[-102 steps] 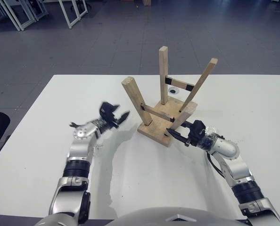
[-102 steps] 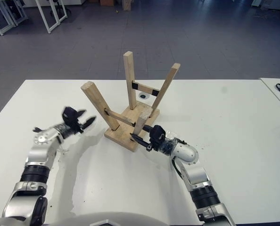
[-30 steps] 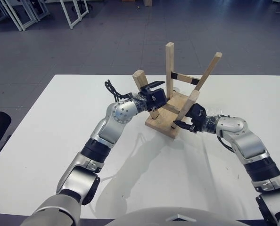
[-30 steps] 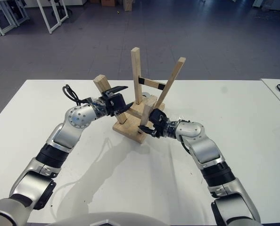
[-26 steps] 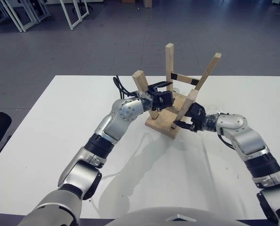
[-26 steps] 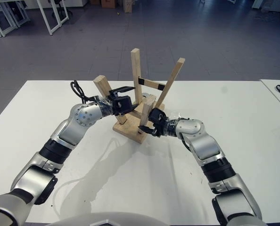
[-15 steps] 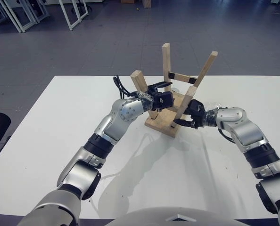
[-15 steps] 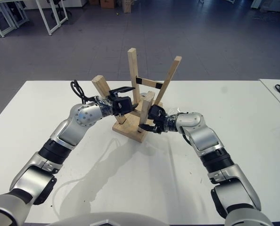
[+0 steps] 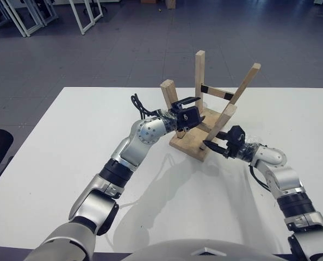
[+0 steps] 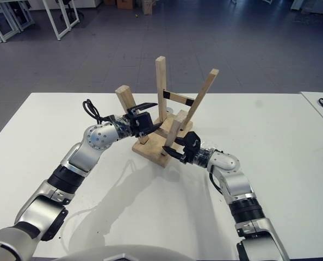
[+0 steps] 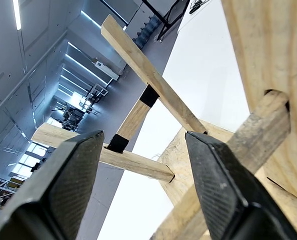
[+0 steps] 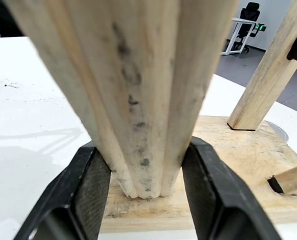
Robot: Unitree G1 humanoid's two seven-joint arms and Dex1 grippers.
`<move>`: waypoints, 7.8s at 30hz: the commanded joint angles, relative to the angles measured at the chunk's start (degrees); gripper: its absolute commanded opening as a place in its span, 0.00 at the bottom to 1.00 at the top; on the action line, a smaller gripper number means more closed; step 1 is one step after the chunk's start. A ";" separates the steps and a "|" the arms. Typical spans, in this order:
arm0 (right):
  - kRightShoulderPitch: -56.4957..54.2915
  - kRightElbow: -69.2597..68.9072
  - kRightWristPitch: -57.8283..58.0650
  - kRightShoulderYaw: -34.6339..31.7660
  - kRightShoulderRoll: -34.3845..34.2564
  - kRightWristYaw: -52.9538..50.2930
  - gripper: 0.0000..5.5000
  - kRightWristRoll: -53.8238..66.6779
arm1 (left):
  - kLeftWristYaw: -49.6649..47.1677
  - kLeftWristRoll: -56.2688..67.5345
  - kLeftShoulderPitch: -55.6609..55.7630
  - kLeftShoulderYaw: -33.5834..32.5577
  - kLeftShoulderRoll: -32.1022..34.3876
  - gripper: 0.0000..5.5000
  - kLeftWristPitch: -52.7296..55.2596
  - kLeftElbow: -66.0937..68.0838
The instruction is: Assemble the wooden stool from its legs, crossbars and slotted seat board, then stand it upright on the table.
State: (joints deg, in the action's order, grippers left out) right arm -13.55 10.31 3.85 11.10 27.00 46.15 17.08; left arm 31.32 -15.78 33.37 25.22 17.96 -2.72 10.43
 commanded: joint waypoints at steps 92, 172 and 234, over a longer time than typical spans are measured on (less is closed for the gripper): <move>-12.14 -35.82 44.27 -29.40 21.46 3.00 0.52 42.45 | 36.86 48.27 1.29 -23.48 15.00 0.63 25.87 -0.44; 2.85 -18.26 28.77 -15.53 22.99 34.27 0.33 19.37 | 48.82 51.58 -12.85 -21.37 21.07 0.36 38.32 -16.47; -1.84 -9.09 39.74 -13.75 16.57 23.77 0.76 4.83 | 36.94 53.10 -31.08 -41.61 19.74 0.54 41.26 -11.24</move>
State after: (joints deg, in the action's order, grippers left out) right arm -22.72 13.19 49.18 -5.68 39.05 70.21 24.81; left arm 65.47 37.41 18.90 -20.18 38.47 43.42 24.07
